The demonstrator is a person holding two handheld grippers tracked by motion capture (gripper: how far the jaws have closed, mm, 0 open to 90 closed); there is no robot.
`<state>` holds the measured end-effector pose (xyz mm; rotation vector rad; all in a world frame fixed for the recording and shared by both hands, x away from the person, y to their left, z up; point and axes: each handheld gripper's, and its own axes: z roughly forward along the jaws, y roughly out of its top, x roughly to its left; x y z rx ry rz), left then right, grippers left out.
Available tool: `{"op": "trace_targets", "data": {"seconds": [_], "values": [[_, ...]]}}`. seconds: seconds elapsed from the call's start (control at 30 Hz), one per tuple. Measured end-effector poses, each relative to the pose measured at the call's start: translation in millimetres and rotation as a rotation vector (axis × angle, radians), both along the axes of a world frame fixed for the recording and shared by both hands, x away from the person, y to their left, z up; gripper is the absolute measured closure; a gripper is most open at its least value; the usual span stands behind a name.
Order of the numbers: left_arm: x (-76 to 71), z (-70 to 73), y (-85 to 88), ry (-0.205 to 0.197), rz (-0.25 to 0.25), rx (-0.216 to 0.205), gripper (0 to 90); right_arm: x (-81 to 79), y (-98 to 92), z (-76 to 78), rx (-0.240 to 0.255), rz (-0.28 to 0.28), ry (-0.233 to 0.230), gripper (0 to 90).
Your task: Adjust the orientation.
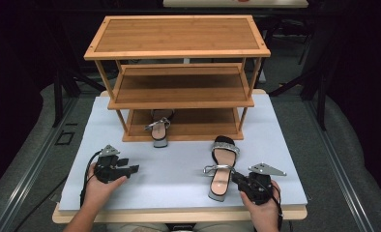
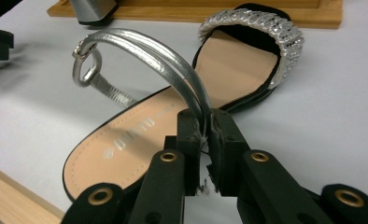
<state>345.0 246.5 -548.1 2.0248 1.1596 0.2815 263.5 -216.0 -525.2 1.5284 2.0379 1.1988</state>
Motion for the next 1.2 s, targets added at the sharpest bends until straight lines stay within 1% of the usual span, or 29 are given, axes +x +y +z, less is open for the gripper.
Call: {"op": "trace_targets", "data": {"seconds": [0.07,0.1,0.13,0.17,0.2,0.27,0.3,0.33,0.37,0.4,0.43,0.47,0.5,0.57,0.6,0.63,0.67,0.7,0.77,0.8,0.83,0.87,0.9,0.97,1.0,1.07,1.1,1.17,1.2], "values": [[0.2,-0.4,-0.1,0.002,0.002,0.000,40.8,2.1,-6.6,0.8,0.000,-0.016,0.000,83.7],[0.5,-0.8,-0.3,0.000,0.002,0.001,40.8,3.3,-10.7,1.4,0.009,-0.015,0.005,84.0],[0.6,-1.0,-0.5,0.001,0.002,0.002,40.8,4.4,-14.9,2.1,-0.010,-0.037,-0.001,84.2],[0.5,-1.2,-0.8,0.003,0.002,0.000,40.8,5.7,-20.3,2.9,-0.013,-0.045,-0.002,84.4],[0.7,-1.1,-0.9,0.000,-0.002,0.002,40.7,7.5,-26.1,3.4,-0.009,-0.057,-0.006,84.6],[0.9,-1.2,-1.1,-0.002,-0.005,0.004,40.7,11.8,-40.6,3.9,-0.008,-0.086,0.008,84.9],[1.0,-1.4,-1.2,-0.001,-0.004,0.003,40.7,14.3,-48.8,3.6,0.010,-0.097,0.022,85.0],[1.1,-1.6,-1.3,0.002,-0.003,0.003,40.8,17.2,-57.4,2.8,0.037,-0.089,0.025,85.1],[1.0,-1.6,-1.4,0.004,-0.001,0.006,40.8,19.4,-63.4,2.3,0.041,-0.120,0.025,85.2],[1.1,-1.8,-1.4,0.006,-0.001,0.006,40.7,21.3,-69.6,2.1,0.047,-0.133,0.023,85.4],[1.1,-2.0,-1.6,0.006,-0.001,0.005,40.7,22.6,-74.1,2.8,0.037,-0.156,0.028,85.5],[1.1,-2.0,-1.9,0.009,-0.001,0.005,40.8,24.0,-78.5,3.5,0.042,-0.153,0.029,85.6],[1.3,-2.3,-2.1,0.006,-0.002,0.006,40.7,25.7,-81.0,3.2,0.038,-0.163,0.022,85.7],[1.4,-2.6,-2.4,0.006,-0.001,0.006,40.7,29.0,-84.9,2.4,0.039,-0.172,0.024,85.3],[1.4,-2.6,-2.5,0.005,-0.001,0.006,40.7,29.6,-87.3,3.5,0.040,-0.157,0.049,84.7],[1.4,-2.5,-2.3,0.006,-0.003,0.008,40.8,30.2,-87.9,3.7,0.047,-0.153,0.053,83.6],[1.4,-2.4,-2.0,0.006,-0.004,0.008,40.7,30.1,-87.5,4.1,0.035,-0.164,0.054,80.5],[1.2,-2.3,-1.8,0.007,-0.002,0.007,40.8,29.7,-88.4,4.8,0.052,-0.141,0.056,77.7],[1.1,-2.1,-1.2,0.006,0.000,0.007,40.7,26.8,-89.8,7.9,0.054,-0.128,0.055,73.1],[1.0,-2.0,-1.0,0.005,-0.001,0.006,40.7,25.2,-90.9,9.6,0.059,-0.122,0.052,71.8],[0.9,-1.9,-1.0,0.005,0.000,0.006,40.7,22.8,-92.5,12.5,0.052,-0.124,0.058,70.4],[0.7,-1.9,-1.1,0.005,0.002,0.004,40.7,20.6,-94.8,15.4,0.066,-0.108,0.061,68.9],[0.6,-1.8,-1.1,0.004,0.002,0.005,40.6,18.5,-95.5,18.9,0.061,-0.120,0.057,68.1],[0.5,-1.8,-1.4,0.005,0.001,0.004,40.6,15.1,-96.6,27.6,0.064,-0.112,0.048,64.8],[0.6,-1.8,-1.5,0.005,0.000,0.005,40.6,13.4,-96.2,33.6,0.049,-0.118,0.035,62.7],[0.6,-1.7,-1.8,0.007,-0.001,0.006,40.6,11.8,-95.4,48.0,0.049,-0.100,0.015,57.2],[0.9,-1.9,-2.0,0.003,-0.002,0.006,40.6,12.6,-93.5,55.9,0.033,-0.098,0.009,54.0],[1.0,-2.0,-2.4,0.005,-0.003,0.007,40.6,17.8,-86.6,70.7,0.020,-0.064,0.003,50.2],[1.0,-2.0,-2.5,0.005,-0.003,0.007,40.6,21.9,-81.8,77.1,0.010,-0.035,0.007,49.4]]}}
